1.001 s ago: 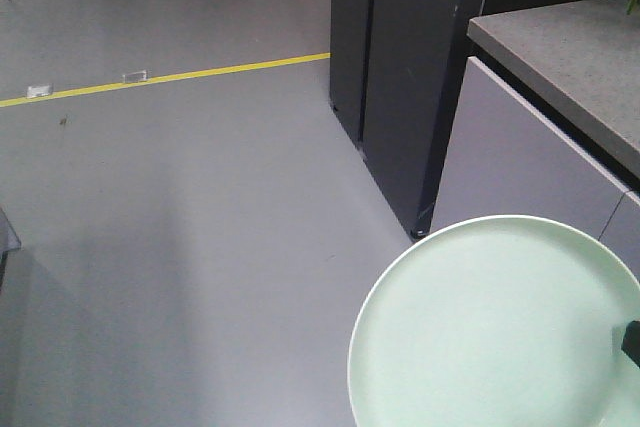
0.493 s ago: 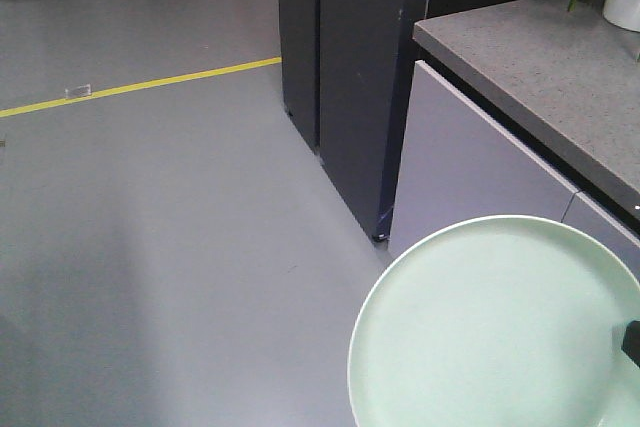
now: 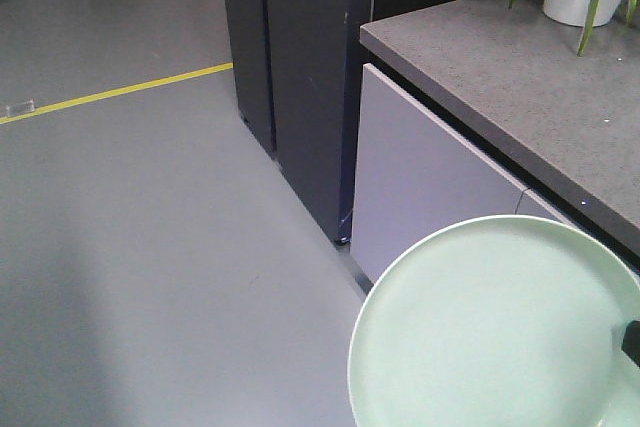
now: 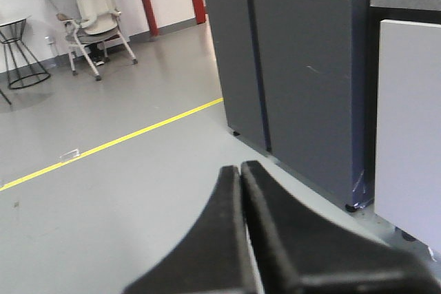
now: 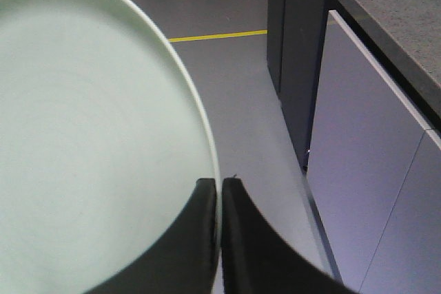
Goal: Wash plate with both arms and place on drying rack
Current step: 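Turn the base toward the counter with the steel sink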
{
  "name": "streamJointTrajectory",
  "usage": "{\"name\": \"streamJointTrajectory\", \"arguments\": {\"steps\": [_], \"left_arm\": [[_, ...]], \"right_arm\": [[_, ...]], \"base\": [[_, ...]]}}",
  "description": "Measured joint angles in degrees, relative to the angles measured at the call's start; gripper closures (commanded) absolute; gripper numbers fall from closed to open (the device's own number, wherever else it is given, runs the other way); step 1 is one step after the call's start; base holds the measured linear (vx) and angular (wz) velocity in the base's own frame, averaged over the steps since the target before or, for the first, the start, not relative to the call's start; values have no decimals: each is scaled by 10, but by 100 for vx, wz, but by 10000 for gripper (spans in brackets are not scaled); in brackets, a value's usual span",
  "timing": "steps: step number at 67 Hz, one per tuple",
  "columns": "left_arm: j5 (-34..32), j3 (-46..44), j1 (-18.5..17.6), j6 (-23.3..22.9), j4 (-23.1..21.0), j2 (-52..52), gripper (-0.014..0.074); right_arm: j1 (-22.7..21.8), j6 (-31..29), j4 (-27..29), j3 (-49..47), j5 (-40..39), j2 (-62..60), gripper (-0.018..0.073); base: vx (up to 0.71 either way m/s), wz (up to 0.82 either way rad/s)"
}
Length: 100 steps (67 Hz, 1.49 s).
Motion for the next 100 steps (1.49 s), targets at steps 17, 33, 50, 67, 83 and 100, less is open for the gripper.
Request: {"name": "streamJointTrajectory", "arguments": {"steps": [17, 33, 50, 67, 83, 100], "left_arm": [[0, 0, 0, 0, 0, 0, 603], [0, 0, 0, 0, 0, 0, 603], [0, 0, 0, 0, 0, 0, 603], [0, 0, 0, 0, 0, 0, 603], [0, 0, 0, 0, 0, 0, 603], [0, 0, 0, 0, 0, 0, 603]], "right_arm": [[0, 0, 0, 0, 0, 0, 564], [0, 0, 0, 0, 0, 0, 564], [0, 0, 0, 0, 0, 0, 564], [0, 0, 0, 0, 0, 0, 564], [0, 0, 0, 0, 0, 0, 564], [0, 0, 0, 0, 0, 0, 564]], "base": [[5, -21], [5, -21], [5, -20], [5, -23], [6, -30], [7, -35]]}}
